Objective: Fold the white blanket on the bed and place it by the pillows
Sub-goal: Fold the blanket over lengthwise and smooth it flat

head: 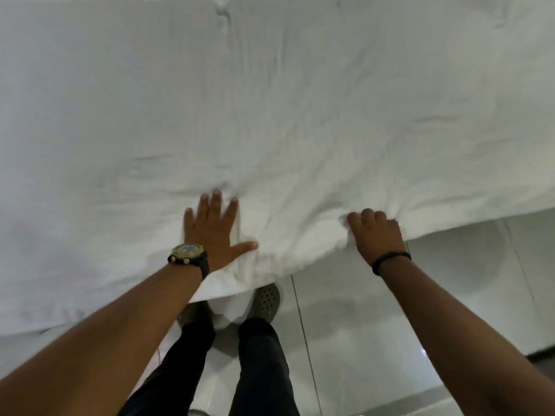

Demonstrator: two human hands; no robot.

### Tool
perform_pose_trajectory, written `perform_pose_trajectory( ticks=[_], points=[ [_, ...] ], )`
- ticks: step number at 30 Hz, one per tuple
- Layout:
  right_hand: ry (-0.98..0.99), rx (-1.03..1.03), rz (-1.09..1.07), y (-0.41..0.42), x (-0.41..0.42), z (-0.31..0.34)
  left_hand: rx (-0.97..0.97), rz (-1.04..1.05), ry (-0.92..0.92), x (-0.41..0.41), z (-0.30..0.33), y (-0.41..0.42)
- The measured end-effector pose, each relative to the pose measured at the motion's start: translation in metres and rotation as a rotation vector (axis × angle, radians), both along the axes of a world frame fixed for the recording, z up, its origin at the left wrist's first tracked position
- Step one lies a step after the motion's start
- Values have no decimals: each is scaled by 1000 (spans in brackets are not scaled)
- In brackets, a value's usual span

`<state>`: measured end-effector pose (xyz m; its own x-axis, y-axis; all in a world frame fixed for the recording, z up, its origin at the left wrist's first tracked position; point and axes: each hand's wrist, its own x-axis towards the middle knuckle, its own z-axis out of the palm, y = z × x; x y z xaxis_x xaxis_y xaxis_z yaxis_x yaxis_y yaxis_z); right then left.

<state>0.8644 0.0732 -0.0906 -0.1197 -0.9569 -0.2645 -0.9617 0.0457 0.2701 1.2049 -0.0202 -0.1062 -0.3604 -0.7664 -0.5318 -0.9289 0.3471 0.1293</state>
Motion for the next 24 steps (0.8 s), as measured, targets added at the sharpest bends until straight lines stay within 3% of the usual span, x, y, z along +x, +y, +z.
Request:
perform_pose_trajectory(
  ticks=[6,13,15,18,21,24],
  points=[
    [-262,239,-158,53,-10,-4,-36,-41,-82,6,-7,0],
    [-567,-155,-3,4,110,14,-130,-21,13,17,-15,14],
    [-615,-123,83,-15,140,-8,-141,-12,38,24,-17,17],
    [-480,-74,285,-23,109,-47,-143,-40,38,35,-16,18],
    [-378,-50,24,-8,50,-55,-148,-2,10,68,-13,12],
    [-299,-6,-331,-4,41,-40,-129,14,16,114,-11,2]
  ],
)
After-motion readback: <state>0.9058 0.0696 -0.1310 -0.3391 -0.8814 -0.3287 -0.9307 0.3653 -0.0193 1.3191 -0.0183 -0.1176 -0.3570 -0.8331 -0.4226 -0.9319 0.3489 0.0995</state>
